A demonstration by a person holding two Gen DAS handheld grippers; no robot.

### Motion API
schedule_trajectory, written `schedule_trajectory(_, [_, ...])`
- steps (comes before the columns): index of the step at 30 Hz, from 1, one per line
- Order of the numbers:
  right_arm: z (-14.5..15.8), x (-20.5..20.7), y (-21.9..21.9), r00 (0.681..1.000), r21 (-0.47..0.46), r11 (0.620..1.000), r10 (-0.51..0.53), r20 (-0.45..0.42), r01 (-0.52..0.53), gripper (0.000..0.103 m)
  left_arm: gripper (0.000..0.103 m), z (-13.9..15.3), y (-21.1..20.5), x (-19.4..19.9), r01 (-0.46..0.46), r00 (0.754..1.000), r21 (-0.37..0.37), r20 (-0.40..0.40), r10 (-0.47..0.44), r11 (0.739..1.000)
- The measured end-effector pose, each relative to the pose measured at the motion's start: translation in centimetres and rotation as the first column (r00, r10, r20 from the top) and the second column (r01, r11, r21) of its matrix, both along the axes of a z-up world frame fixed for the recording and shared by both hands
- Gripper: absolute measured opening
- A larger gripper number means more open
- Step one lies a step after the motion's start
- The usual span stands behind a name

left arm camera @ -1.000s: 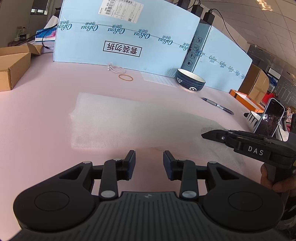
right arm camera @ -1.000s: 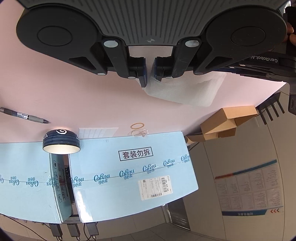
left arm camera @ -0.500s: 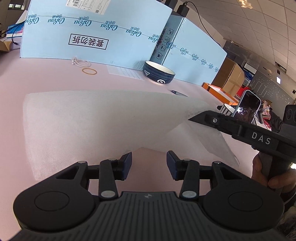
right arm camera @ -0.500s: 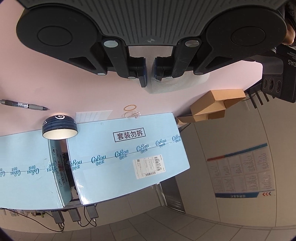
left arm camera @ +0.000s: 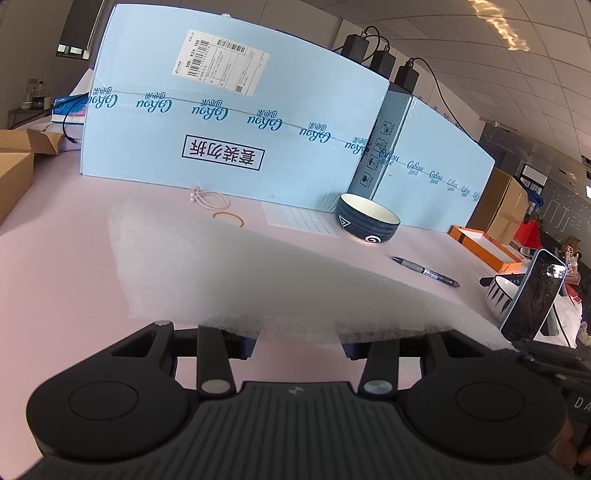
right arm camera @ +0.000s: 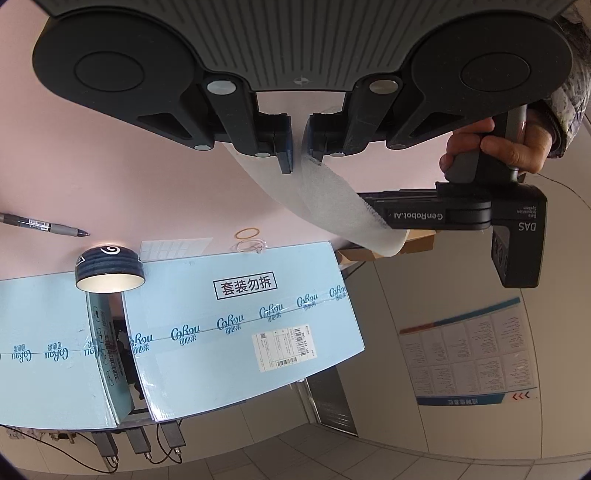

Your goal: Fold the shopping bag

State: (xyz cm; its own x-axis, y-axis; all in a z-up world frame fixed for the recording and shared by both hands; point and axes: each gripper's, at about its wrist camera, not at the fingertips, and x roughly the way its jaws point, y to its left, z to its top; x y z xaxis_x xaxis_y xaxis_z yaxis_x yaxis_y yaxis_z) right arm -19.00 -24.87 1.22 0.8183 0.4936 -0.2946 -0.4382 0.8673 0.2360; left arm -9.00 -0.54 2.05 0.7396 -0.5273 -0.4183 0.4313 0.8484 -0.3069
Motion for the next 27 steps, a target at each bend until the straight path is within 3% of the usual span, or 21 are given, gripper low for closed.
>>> schedule_trajectory(8, [-1.0,0.6,3.6,0.993,0.001,0.993,0.114,-0.04,-0.114,0.009,0.04,0.5,-1.0,2.1,0.023,1.0,0.02,-0.006,-0.023,1.0])
schedule_trajectory(18, [-3.1,2.5,7.0,0.971,-0.036,0.978,0.198,-0.135,-0.205,0.009,0.051,-1.8,2.3,1.0,-0.034,0.996,0.04,-0.083,0.037,0.999])
schedule_trajectory(25, [-3.1,2.5,6.7,0.973,-0.031,0.981,0.188,-0.135,-0.194,0.009,0.051,-2.8,3.4,1.1,-0.068,0.989,0.039,-0.126,0.073,0.997])
schedule_trajectory(27, [-2.9,2.4,6.4,0.976,-0.03,0.982,0.179,-0.124,-0.184,0.015,0.052,-2.9,3.3,1.2,-0.065,0.989,0.036,-0.128,0.069,0.997])
